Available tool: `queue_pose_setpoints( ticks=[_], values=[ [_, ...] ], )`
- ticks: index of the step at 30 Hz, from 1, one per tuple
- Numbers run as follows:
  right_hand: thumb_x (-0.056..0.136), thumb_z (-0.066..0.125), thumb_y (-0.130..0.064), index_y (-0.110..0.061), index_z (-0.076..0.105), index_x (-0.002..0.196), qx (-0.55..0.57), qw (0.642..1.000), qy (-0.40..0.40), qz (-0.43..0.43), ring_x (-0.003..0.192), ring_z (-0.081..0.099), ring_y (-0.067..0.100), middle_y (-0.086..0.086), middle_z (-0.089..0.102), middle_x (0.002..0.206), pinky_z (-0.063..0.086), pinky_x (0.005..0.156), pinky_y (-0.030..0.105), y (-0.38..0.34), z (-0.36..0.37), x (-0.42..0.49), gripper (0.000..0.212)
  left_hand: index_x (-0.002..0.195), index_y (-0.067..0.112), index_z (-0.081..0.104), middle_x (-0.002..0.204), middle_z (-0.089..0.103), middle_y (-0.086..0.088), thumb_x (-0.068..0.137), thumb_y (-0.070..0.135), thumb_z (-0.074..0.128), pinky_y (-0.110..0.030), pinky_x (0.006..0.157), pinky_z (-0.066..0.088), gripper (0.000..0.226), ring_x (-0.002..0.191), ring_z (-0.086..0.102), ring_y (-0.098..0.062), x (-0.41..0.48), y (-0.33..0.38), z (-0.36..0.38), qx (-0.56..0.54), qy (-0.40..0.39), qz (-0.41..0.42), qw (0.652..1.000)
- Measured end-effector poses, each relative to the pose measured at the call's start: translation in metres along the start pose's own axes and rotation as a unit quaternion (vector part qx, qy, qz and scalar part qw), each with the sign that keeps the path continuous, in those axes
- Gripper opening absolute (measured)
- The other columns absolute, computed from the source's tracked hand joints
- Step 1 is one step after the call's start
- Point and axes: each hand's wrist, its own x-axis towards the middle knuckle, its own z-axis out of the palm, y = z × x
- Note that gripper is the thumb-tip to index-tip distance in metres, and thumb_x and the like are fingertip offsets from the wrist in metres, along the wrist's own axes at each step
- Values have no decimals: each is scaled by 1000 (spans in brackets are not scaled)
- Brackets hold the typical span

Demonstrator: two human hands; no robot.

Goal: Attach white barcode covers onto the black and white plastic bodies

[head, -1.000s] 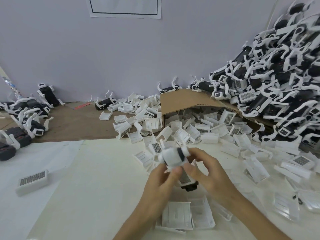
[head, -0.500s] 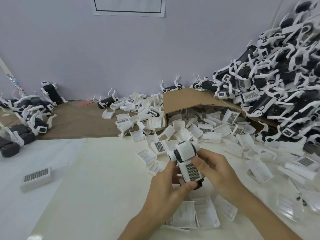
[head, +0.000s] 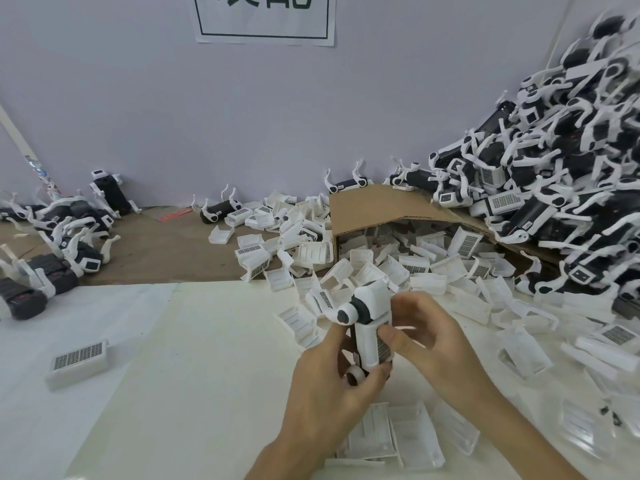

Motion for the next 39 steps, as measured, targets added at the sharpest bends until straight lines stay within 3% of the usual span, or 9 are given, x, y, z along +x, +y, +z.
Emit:
queue_pose_setpoints(
  ticks=[4, 7, 10, 13, 19, 26, 31, 36, 39],
  values=[
    [78, 83, -34, -30, 49, 136, 23, 999, -11, -19, 105, 68, 16, -15, 65, 126, 56, 88, 29, -3, -15, 3, 68, 98, 31, 61, 78, 66, 10, 72, 41, 69, -36, 63, 53, 29, 66, 58, -13, 0, -1, -6, 13, 20, 10, 1000],
    [84, 73, -37, -36, 46, 143, -10, 996, -80, -34, 121, 59, 12, -13, 59, 138, 53, 94, 29, -4, -18, 2, 64, 92, 34, 58, 82, 57, 11, 69, 39, 64, -29, 75, 42, 24, 86, 51, -3, 1, -1, -13, 75, 12, 54, 996],
    [86, 71, -32, -33, 62, 119, -10, 996, -88, -27, 112, 64, 13, -3, 69, 118, 51, 86, 26, -5, -15, 3, 34, 100, 41, 63, 81, 56, 18, 67, 39, 60, -29, 85, 34, 33, 91, 49, 3, 3, 0, -20, 99, 21, 76, 992],
    [81, 73, -25, -21, 58, 114, 27, 997, -62, 32, 85, 65, 12, 1, 74, 97, 51, 74, 21, -12, -23, 7, 37, 113, 52, 63, 86, 63, 17, 66, 51, 62, -15, 89, 38, 47, 103, 48, 5, 7, 0, -28, 27, 69, 14, 997],
    [89, 72, -27, -29, 64, 124, 62, 977, -164, 117, 84, 68, 19, 10, 73, 108, 55, 70, 30, -22, -22, 5, 36, 109, 29, 68, 80, 71, -6, 81, 50, 57, -31, 68, 53, 37, 79, 70, -19, 14, 5, -37, -155, 87, -32, 984],
    [84, 76, -33, -23, 69, 118, 63, 974, -139, 169, 73, 63, 16, 10, 73, 98, 50, 59, 26, -29, -34, 9, 36, 91, 20, 65, 73, 65, 1, 101, 16, 50, -33, 66, 43, 19, 62, 57, -10, 22, -15, -42, -131, 230, -122, 957],
    [89, 66, -21, -9, 70, 113, 66, 988, -37, 136, 75, 69, 15, 15, 69, 111, 58, 63, 22, -76, -74, 60, 27, 86, 22, 65, 68, 64, 5, 100, 0, 47, -27, 60, 44, 32, 54, 52, -8, 21, -22, -37, -103, 232, -134, 958],
    [97, 59, -46, -25, 10, 159, 266, 949, 167, -22, 105, 69, 27, 15, 45, 148, 61, 73, 39, -196, -151, 147, 82, 87, 23, 66, 71, 64, 3, 100, 0, 47, -14, 52, 40, 33, 51, 50, -8, 18, -24, -30, -89, 191, -112, 971],
    [103, 51, -30, -14, 10, 159, 195, 967, 162, 33, 114, 63, 34, 18, 32, 157, 57, 85, 45, -204, -154, 156, 71, 81, 37, 64, 75, 66, 6, 99, 2, 50, -27, 58, 45, 41, 54, 53, -13, 18, -25, -28, -55, 127, -101, 985]
  ],
)
